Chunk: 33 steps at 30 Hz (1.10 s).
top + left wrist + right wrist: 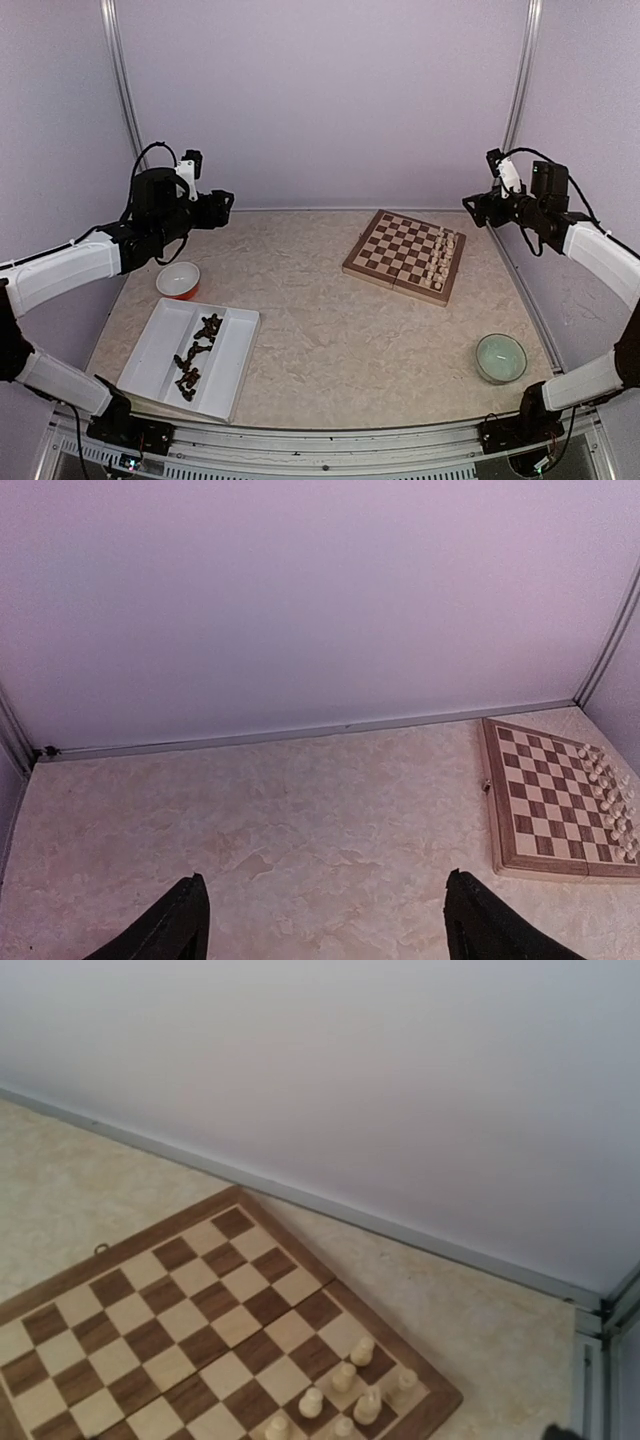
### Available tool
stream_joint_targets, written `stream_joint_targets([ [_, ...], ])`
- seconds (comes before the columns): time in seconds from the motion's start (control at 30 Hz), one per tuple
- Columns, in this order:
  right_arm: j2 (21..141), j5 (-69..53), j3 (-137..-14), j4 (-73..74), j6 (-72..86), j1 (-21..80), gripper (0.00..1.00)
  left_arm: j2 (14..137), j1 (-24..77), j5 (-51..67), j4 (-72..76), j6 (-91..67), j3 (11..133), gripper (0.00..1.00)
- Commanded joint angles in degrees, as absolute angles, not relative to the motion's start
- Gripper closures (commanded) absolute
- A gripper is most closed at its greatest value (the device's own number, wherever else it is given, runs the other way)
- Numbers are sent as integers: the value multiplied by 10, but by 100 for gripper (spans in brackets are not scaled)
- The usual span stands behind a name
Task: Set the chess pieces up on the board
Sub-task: Move the chessboard to the center of the board.
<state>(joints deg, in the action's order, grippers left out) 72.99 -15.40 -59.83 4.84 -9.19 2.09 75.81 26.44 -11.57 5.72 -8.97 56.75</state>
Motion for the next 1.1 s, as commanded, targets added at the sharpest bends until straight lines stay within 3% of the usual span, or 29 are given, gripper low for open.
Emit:
stream_joint_targets([
  [0.0, 756, -237, -600, 24, -122, 7, 3, 787, 278, -34, 85, -77, 567, 20],
  [0.33, 934, -179, -727, 103, -176, 96, 4, 874, 374, 36, 59, -69, 596, 19],
  [0.53, 1092, -167, -879, 169, -139, 136, 8, 895, 429, 59, 60, -110, 608, 19],
  [0.83, 1339, -143, -1176, 288, -55, 143, 1, 887, 531, 50, 79, -183, 591, 18],
  [1.07, 1441, -132, -1298, 304, -2, 119, 1, 879, 593, 25, 84, -197, 579, 18],
])
